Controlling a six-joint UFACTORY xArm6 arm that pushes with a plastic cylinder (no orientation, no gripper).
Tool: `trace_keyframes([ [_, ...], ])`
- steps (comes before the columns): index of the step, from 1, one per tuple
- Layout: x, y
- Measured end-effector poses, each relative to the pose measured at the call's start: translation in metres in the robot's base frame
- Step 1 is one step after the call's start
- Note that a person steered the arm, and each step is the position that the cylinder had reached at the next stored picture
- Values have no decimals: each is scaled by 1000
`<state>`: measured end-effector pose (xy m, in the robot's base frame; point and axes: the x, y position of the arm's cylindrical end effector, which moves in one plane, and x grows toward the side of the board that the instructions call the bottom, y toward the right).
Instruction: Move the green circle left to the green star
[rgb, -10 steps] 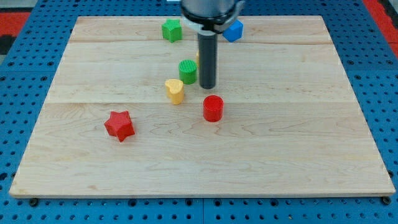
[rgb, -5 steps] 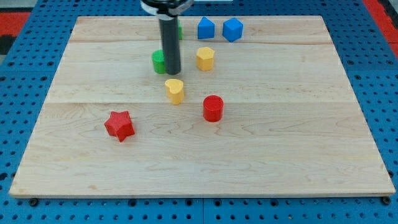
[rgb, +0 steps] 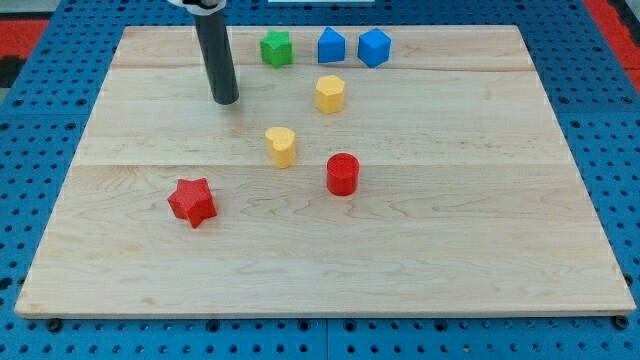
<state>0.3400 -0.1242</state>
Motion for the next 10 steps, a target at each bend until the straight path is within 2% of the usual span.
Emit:
trace_keyframes([
  [2,-31,-2],
  [4,-32,-35],
  [7,-75,-34],
  [9,-58,-34],
  [10,-51,-12],
])
